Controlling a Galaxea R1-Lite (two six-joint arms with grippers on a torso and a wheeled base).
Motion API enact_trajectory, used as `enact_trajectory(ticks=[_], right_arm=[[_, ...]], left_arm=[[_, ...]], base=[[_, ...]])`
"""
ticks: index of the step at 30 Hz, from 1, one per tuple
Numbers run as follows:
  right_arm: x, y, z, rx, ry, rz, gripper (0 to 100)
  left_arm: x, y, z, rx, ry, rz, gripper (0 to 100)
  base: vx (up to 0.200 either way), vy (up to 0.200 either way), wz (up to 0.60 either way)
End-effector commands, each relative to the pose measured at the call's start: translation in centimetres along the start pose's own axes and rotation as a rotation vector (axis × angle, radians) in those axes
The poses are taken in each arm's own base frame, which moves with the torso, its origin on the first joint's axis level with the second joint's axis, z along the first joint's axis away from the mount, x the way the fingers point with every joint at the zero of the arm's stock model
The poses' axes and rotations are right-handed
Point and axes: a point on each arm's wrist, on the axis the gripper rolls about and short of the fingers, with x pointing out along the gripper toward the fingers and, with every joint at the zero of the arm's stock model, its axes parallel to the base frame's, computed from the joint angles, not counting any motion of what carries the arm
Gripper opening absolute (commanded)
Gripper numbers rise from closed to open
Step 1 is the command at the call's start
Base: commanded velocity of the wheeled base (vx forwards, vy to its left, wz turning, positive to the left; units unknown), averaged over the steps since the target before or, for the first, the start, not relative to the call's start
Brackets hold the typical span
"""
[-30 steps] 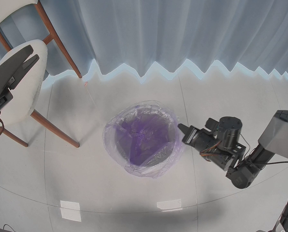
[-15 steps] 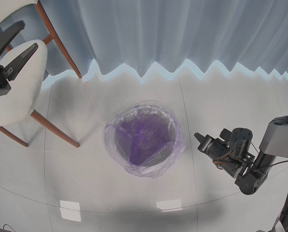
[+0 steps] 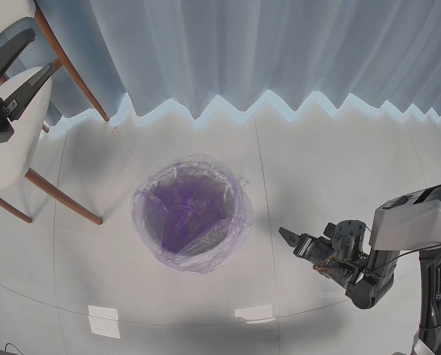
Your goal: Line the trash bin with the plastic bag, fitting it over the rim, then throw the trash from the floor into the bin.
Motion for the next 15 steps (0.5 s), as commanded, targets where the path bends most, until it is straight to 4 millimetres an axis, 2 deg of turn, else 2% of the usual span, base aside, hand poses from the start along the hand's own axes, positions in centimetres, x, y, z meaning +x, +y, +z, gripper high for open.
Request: enact_trajectory(ticks=[1,7,9,15], right_arm=[[0.2,-0.4,-1.4,-0.049,0.061,-0.026,100],[1.6,-2.3,-3.4,-0.26,0.118,-0.081,100],[2.4,-3.1,-4.0,-0.335,0.112,-0.115,100],[2.9,-3.0,-3.9,-0.385,0.107,-0.115,100]], left_arm=[[-0.1,0.2,0.3,0.013,-0.01,0.018,100],[-0.2,0.5,0.4,0.018,-0.014,0.034,100],[-0.5,0.7,0.6,0.032,-0.024,0.061,100],[-1.6,1.9,1.7,0.092,-0.063,0.166,100]], base=[[0.0,-0.2,0.0],[0.0,-0.2,0.0],[0.0,0.0,0.0],[0.0,0.0,0.0]])
